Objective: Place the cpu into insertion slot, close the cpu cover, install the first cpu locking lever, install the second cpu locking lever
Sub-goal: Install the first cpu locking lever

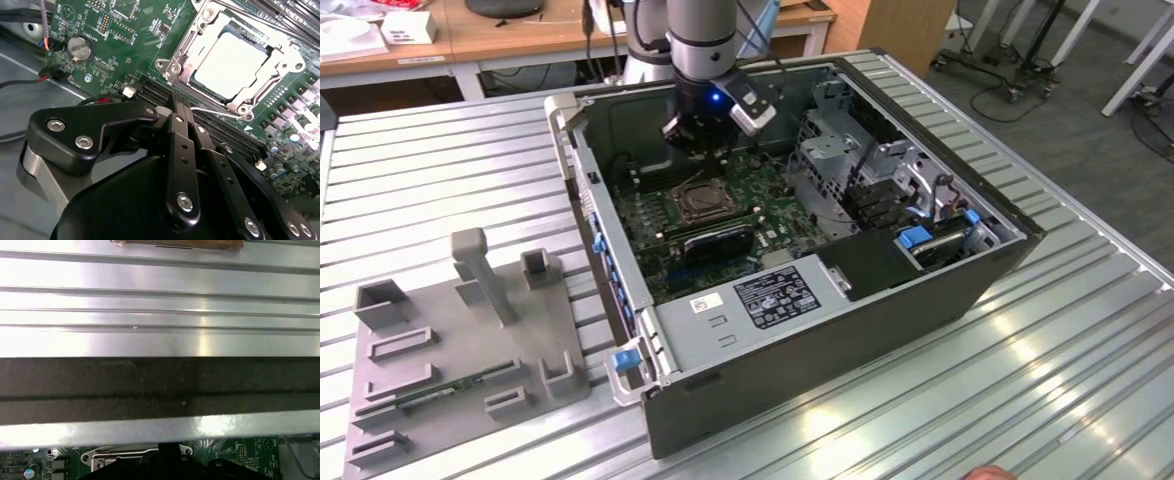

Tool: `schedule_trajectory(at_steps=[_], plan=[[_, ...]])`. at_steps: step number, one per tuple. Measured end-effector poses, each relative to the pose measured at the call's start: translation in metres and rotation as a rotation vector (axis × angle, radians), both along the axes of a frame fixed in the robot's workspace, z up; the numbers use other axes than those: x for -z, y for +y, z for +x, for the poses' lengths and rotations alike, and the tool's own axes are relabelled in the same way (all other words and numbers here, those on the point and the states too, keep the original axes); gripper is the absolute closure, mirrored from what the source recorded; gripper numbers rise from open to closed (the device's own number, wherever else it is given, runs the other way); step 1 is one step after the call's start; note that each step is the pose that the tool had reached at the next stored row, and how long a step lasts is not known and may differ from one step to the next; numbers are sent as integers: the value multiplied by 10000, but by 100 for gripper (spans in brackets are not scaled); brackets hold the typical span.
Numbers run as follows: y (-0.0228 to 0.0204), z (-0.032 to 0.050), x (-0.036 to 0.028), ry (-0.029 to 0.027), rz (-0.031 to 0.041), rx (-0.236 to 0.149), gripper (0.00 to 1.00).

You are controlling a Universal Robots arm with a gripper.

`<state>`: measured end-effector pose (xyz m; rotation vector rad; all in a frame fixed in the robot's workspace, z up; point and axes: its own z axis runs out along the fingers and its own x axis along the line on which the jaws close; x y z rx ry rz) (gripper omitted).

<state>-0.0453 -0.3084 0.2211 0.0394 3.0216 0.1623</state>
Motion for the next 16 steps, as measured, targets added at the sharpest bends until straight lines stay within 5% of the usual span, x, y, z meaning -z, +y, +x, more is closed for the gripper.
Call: schedule_trajectory(at_steps=[16], plan=[[0, 0, -320, 0, 85, 0, 89]])
